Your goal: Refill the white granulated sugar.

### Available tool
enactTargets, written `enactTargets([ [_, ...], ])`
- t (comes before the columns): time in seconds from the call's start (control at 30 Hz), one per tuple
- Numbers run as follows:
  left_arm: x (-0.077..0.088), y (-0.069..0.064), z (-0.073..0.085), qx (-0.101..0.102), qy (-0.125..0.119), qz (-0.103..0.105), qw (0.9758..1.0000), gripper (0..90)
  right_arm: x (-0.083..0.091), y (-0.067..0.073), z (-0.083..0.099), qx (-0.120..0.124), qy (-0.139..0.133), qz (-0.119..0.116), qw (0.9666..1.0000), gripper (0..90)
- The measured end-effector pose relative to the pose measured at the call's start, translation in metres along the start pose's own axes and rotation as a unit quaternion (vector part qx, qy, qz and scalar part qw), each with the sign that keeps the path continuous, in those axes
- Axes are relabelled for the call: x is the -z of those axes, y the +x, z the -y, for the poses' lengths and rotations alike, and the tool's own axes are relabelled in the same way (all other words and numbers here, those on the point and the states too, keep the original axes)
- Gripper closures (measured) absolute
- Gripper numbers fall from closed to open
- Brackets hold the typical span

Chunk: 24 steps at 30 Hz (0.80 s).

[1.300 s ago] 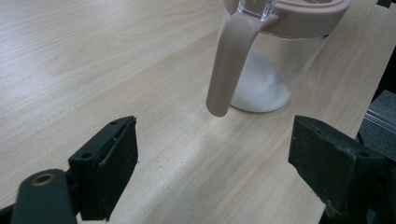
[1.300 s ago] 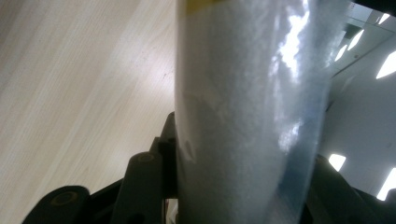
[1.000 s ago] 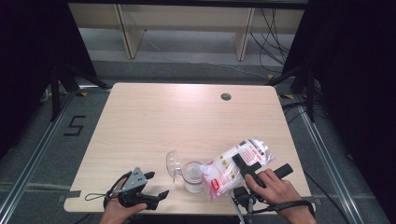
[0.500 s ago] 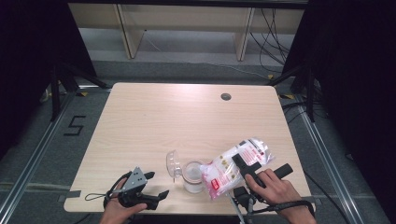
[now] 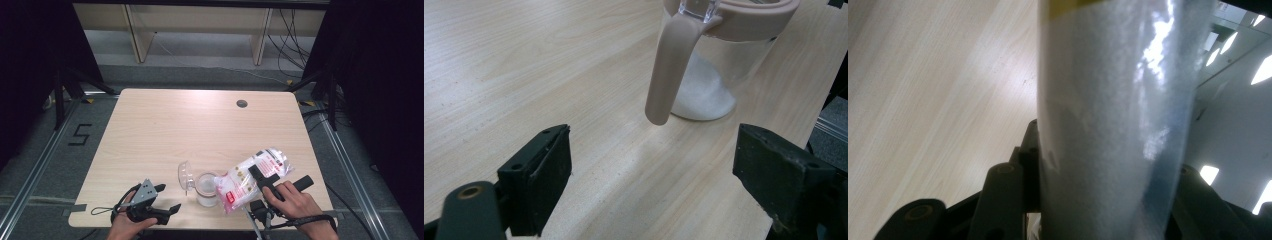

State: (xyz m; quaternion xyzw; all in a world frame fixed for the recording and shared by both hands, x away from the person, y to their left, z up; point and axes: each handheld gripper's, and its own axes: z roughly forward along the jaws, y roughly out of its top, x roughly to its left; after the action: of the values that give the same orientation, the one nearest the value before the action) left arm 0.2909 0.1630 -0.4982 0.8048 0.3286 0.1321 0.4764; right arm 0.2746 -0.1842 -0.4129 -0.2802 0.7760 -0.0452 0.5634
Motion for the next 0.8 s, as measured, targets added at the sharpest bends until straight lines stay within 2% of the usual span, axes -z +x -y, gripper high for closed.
enactTargets([
  [0.43,-0.0001,0.0,0.0,0.0,0.0,0.0,1.0,15.4,0.0015,0.0001,-0.001,-0.002,0.004,0.002,1.0,62.7],
  [0.6,0.0,0.0,0.0,0.0,0.0,0.0,1.0,15.4,0.002,-0.0022,-0.0014,0.008,0.003,0.003,1.0,62.8],
  [0.8,0.0,0.0,0.0,0.0,0.0,0.0,1.0,15.4,0.0022,-0.0021,-0.0013,0.007,0.001,0.005,1.0,63.0],
])
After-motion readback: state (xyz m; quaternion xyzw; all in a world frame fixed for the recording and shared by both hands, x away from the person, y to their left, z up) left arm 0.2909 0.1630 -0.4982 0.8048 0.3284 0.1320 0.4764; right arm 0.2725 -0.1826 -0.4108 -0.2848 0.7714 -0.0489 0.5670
